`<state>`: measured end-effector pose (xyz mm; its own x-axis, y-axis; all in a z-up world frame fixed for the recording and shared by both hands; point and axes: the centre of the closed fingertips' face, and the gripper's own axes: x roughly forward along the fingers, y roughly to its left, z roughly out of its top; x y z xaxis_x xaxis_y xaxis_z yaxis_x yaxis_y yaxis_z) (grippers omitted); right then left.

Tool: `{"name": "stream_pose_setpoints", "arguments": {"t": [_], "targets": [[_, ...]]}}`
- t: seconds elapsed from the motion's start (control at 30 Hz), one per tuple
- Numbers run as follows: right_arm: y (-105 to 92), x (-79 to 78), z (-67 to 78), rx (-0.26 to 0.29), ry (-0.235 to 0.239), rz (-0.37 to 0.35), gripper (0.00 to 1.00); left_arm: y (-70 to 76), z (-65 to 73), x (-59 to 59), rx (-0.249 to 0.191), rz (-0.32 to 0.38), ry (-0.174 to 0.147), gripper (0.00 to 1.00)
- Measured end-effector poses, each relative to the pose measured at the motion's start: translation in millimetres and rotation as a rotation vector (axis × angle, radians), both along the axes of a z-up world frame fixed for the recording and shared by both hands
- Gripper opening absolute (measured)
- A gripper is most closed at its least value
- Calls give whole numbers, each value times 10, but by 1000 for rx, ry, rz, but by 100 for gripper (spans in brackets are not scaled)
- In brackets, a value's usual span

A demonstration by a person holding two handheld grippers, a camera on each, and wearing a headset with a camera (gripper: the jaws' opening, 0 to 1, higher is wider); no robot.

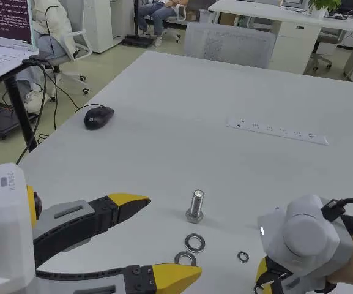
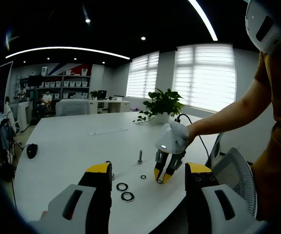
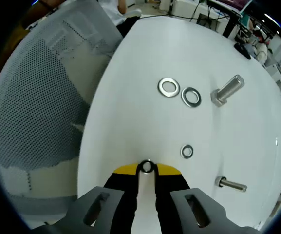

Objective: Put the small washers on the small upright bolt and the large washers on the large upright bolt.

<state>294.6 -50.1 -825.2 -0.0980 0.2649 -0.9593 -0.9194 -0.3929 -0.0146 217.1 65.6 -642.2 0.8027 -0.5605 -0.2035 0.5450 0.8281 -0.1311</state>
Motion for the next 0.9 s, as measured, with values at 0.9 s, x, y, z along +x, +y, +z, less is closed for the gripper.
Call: {"name": "stream_pose_setpoints", "arguments": {"t": [0.9], "targets": [[-101, 901, 700, 55, -125, -112, 12, -36, -36, 89, 0, -15, 13, 60]]}}
